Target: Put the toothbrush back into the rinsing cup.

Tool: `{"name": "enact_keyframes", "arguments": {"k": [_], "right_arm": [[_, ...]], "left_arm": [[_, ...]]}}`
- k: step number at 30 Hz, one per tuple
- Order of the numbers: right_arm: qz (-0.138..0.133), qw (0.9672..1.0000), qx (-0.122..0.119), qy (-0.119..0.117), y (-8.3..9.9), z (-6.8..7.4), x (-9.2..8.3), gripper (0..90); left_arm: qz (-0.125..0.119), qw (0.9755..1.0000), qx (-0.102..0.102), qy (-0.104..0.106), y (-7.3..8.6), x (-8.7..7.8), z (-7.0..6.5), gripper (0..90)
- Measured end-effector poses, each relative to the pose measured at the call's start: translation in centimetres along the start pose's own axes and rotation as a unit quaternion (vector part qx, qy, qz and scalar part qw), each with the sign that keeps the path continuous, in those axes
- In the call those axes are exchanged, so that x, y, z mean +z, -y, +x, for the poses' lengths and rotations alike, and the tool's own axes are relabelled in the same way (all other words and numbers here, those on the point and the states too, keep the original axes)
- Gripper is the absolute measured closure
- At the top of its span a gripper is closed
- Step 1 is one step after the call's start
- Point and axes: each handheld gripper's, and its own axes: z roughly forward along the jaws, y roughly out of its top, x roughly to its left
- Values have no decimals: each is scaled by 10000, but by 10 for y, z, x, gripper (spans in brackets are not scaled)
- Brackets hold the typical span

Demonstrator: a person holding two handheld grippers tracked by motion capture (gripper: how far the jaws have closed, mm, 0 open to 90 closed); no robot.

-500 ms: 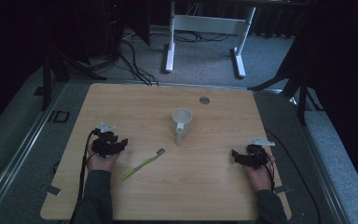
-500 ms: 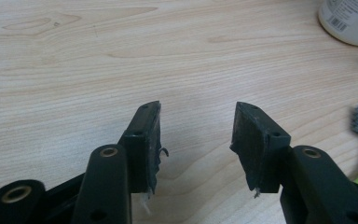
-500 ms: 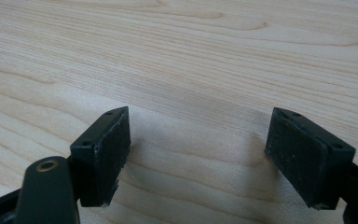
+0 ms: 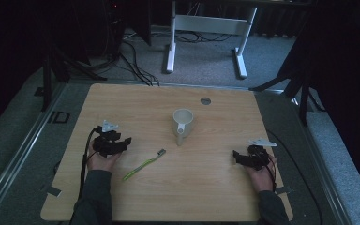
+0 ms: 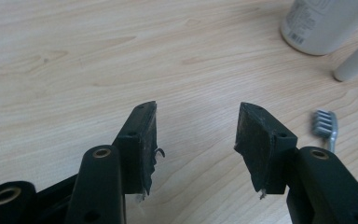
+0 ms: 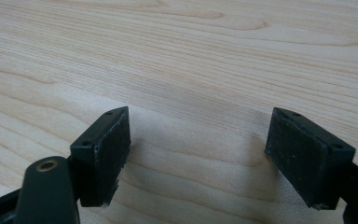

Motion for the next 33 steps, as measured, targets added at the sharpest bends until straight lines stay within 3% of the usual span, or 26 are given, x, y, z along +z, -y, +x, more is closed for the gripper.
{"name": "enact_keyframes", "arguments": {"k": [8,16,33], "right_arm": [[0,10000,-2,-1,0,0,0,216],[-1,10000,-1,-1,0,0,0,216],[3,10000,2,-1,0,0,0,216]], "left_arm": [[74,9997,232,24,-7,-5,-5,485],[165,9995,228,112,-12,-9,-4,485],[373,9981,424,257,-21,-14,-12,513]]}}
